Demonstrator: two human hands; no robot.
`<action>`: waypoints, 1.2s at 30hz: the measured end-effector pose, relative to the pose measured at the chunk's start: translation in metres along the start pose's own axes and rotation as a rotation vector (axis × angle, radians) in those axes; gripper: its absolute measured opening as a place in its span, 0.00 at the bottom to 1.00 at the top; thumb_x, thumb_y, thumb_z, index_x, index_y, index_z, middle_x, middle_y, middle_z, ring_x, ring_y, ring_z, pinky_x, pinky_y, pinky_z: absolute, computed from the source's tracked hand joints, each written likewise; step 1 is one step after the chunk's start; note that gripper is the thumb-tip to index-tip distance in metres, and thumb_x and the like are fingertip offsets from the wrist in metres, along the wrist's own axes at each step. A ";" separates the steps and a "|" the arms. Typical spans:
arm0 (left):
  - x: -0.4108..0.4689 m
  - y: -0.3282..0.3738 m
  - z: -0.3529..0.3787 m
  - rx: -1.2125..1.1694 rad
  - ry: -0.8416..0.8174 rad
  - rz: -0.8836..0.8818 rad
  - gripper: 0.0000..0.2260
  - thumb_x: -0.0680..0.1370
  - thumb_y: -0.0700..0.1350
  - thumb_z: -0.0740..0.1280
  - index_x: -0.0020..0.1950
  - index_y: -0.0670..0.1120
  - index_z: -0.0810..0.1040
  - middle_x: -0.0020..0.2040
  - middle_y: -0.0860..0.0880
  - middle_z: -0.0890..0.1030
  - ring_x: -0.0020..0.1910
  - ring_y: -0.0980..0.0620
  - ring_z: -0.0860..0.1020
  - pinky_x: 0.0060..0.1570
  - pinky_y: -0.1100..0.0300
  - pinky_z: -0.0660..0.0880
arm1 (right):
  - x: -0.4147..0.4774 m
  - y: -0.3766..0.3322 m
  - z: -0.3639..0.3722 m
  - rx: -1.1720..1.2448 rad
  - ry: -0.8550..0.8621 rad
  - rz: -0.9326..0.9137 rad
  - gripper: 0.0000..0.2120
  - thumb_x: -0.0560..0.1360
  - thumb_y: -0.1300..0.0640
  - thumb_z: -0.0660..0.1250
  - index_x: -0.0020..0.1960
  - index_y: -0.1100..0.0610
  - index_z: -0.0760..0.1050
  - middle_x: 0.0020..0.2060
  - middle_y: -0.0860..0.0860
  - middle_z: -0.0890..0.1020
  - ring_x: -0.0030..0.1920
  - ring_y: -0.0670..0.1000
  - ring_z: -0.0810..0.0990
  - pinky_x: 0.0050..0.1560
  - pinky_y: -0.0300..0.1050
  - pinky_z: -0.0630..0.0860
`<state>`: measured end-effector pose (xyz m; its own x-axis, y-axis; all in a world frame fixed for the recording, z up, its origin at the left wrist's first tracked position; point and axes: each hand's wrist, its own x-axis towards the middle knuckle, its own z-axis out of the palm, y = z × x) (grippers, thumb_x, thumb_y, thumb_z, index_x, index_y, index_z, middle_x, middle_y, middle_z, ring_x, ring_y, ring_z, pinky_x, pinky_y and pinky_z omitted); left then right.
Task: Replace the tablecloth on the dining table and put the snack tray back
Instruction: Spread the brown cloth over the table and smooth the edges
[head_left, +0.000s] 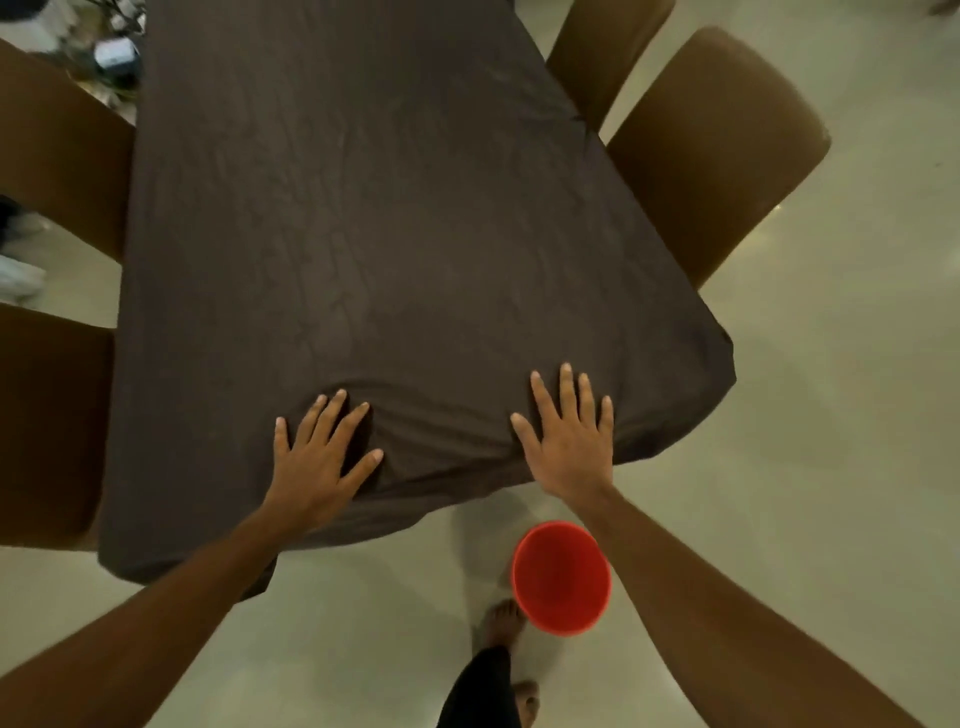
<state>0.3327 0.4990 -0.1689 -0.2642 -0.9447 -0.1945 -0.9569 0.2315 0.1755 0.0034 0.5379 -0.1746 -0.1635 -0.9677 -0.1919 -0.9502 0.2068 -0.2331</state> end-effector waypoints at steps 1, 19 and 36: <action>0.004 0.006 -0.004 -0.030 0.060 -0.050 0.31 0.78 0.69 0.49 0.77 0.56 0.62 0.80 0.50 0.60 0.79 0.47 0.55 0.73 0.30 0.47 | 0.002 -0.004 -0.002 -0.001 -0.003 0.022 0.32 0.81 0.32 0.44 0.82 0.43 0.48 0.82 0.54 0.48 0.81 0.58 0.45 0.78 0.64 0.43; -0.011 -0.067 -0.018 -0.198 0.064 -1.039 0.37 0.74 0.75 0.40 0.80 0.62 0.43 0.82 0.48 0.43 0.79 0.37 0.40 0.69 0.24 0.40 | 0.069 -0.185 0.021 -0.090 -0.146 -0.912 0.34 0.77 0.25 0.48 0.80 0.37 0.52 0.82 0.49 0.47 0.82 0.54 0.42 0.77 0.68 0.44; -0.046 -0.150 -0.017 -0.184 0.128 -0.964 0.35 0.76 0.75 0.41 0.80 0.63 0.41 0.82 0.49 0.43 0.80 0.40 0.40 0.70 0.25 0.42 | 0.044 -0.296 0.065 -0.168 -0.135 -0.962 0.34 0.78 0.26 0.43 0.80 0.37 0.52 0.82 0.50 0.52 0.81 0.57 0.49 0.76 0.71 0.43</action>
<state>0.4900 0.5038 -0.1700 0.6434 -0.7306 -0.2286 -0.7192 -0.6792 0.1464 0.2943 0.4436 -0.1763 0.7207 -0.6860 -0.1006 -0.6893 -0.6932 -0.2106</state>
